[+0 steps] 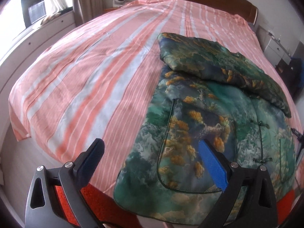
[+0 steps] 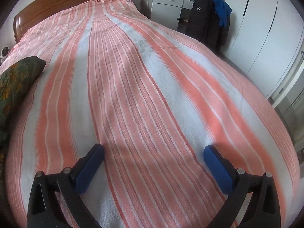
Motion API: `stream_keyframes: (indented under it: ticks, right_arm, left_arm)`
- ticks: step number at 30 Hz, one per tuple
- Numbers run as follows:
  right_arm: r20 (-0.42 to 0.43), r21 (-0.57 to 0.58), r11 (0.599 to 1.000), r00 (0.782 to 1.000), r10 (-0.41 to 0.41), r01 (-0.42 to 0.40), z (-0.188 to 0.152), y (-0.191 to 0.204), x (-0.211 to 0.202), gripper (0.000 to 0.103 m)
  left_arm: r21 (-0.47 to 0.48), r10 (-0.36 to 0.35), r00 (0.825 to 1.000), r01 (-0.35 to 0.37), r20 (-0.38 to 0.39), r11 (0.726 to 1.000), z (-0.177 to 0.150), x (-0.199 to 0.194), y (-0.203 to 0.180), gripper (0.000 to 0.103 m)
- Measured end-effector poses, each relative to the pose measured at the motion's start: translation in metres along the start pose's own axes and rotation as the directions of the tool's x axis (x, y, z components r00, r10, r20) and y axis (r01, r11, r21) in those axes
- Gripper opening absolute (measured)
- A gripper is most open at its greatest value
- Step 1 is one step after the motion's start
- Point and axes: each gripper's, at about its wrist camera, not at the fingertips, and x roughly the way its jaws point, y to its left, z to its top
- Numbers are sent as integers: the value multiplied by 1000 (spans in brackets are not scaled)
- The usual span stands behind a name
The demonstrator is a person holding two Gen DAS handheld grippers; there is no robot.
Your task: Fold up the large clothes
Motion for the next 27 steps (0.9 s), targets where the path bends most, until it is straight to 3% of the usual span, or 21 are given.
stream_keyframes:
  ticks: [5,11,19,27]
  right_arm:
    - [-2,1,1000,1000,2,-2,0,-2,0,103]
    - [-2,1,1000,1000,2,-2,0,0,-1,103]
    - [-2,0,1000,1000,2,-2,-1,-1,-1,103]
    - [-2,0,1000,1000,2,-2,-1,-1,-1,103]
  left_arm:
    - [-91,-20,999,23,41,996,2,-7,9,99]
    - [-139,2,1000,1,18,990,-3,4,11,99]
    - [-128,35,999,-29,42,991,0,-1,15,99]
    - [-149,46,999,-44,12,988,-6,8,14,99]
